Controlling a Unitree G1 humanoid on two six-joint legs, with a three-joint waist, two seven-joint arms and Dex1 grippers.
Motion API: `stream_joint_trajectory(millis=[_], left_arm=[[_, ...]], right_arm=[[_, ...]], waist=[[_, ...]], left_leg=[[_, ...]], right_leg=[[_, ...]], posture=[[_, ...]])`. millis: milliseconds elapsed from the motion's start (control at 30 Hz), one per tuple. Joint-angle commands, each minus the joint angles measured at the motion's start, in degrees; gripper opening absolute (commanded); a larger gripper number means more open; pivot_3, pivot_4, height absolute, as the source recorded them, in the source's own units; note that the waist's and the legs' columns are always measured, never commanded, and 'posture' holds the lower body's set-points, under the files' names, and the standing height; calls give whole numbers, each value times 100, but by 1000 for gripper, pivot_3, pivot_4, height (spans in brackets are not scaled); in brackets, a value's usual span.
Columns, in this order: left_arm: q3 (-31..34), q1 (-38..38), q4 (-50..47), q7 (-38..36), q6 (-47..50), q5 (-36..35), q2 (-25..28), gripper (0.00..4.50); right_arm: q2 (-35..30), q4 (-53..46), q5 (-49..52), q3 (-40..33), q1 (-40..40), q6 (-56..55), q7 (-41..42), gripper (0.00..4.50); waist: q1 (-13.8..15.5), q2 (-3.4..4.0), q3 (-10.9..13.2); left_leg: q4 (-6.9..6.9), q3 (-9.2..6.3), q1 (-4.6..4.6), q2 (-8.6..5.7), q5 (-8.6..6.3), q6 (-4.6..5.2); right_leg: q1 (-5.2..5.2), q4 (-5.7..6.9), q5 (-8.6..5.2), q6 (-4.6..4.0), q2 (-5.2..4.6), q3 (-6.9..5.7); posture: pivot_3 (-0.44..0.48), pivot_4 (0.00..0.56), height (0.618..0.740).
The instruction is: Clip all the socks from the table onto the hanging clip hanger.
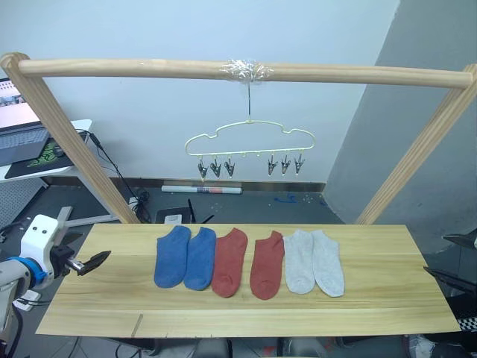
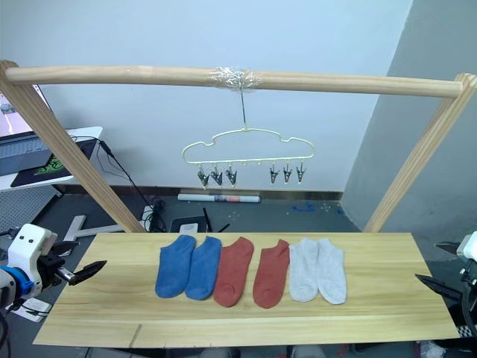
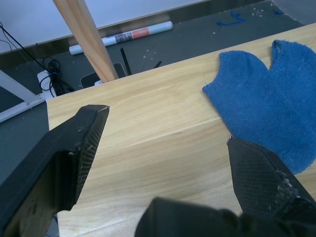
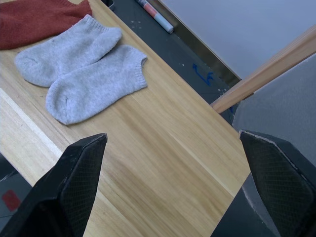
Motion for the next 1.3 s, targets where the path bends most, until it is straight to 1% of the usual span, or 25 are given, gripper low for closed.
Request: stream_joint_trajectory(millis=[33, 133, 233, 300, 567, 667, 767, 833, 900, 1000, 1100, 1167, 1300], left_arm=[[180, -181, 165, 104, -144, 5, 91, 4441], [131, -332, 468, 38, -230, 37, 163, 4441], [127, -317, 512, -167, -394, -23, 187, 4441], [276, -375, 485, -191, -184, -247, 92, 4441], [357, -572, 618, 81, -587, -250, -26, 4441], [353, -619, 494, 90, -378, -391, -116, 4441], [261, -566, 217, 131, -336, -389, -228, 4441], [208, -524, -148, 209, -295, -410, -392, 4441], [168, -511, -630, 482, -149, -415, -652, 4441], [96, -401, -1489, 927, 304, -476, -1094, 4441], [-144, -319, -2331, 1378, 596, -405, -1572, 4441], [-311, -333, -2697, 1545, 767, -389, -1785, 4441], [-729, -541, -3187, 1768, 1099, -409, -2135, 4441]], right_arm=[[-101, -45, 41, -15, -101, -5, 11, 4500], [-97, -48, 52, 67, -167, 29, 2, 4500], [-91, -52, 60, 91, -187, 40, 0, 4500], [-83, -50, 65, 102, -197, 37, 0, 4500], [57, -182, 261, 15, -302, 212, -147, 4500], [50, -209, 211, 0, -217, 118, -157, 4500], [49, -253, 206, -34, -150, 101, -160, 4500], [80, -334, 215, -40, -101, 115, -188, 4500], [149, -489, 236, -2, -28, 115, -224, 4500], [259, -785, 349, 63, 92, 219, -231, 4500], [443, -1279, 518, 228, 130, 424, -334, 4500], [552, -1633, 634, 342, 80, 614, -465, 4500], [753, -2341, 902, 758, -302, 1029, -904, 4500]], waist=[[1, -1, -4], [3, -7, -11], [3, -7, -12], [6, -8, -13], [10, -15, -21], [7, -13, -22], [1, -13, -21], [-4, -15, -19], [-11, -15, -17], [-21, -8, 11], [-48, -5, 52], [-65, 0, 94], [-97, 11, 226]], left_leg=[[0, 0, 0, 0, 0, 0], [1, -5, 1, 1, 0, 0], [1, -2, 1, 1, 0, 0], [1, -2, 0, -1, 0, 0], [1, -18, -2, 0, 0, 0], [2, -17, -3, -1, 0, 0], [1, -15, -3, -2, 0, 0], [2, -17, -4, -1, 0, 0], [2, -20, -6, -2, 0, 0], [6, -28, -6, -2, 0, 0], [7, -31, -6, -2, 0, 0], [8, -35, -7, -3, 0, 0], [15, -38, -7, -3, 1, -1]], right_leg=[[0, 0, 0, 0, 0, 0], [1, 1, 6, -10, 1, -8], [1, 1, 6, -10, 1, -9], [0, 0, 6, -10, 0, -9], [1, 1, 7, -11, -2, -12], [1, 1, 6, -11, -2, -13], [1, 1, 6, -11, -2, -14], [1, 0, 7, -11, -2, -13], [1, 0, 6, -11, -3, -8], [7, 0, 6, -10, -4, -5], [9, 0, 5, -9, -3, -3], [10, 0, 6, -9, -3, -4], [20, 1, -1, 7, 2, -4]], posture=[[110, 55, 720], [110, 55, 720], [111, 54, 720], [107, 50, 720], [84, 55, 720], [77, 58, 720], [70, 64, 720], [64, 75, 720], [58, 83, 720], [35, 110, 720], [19, 127, 720], [3, 142, 720], [-34, 171, 720]])
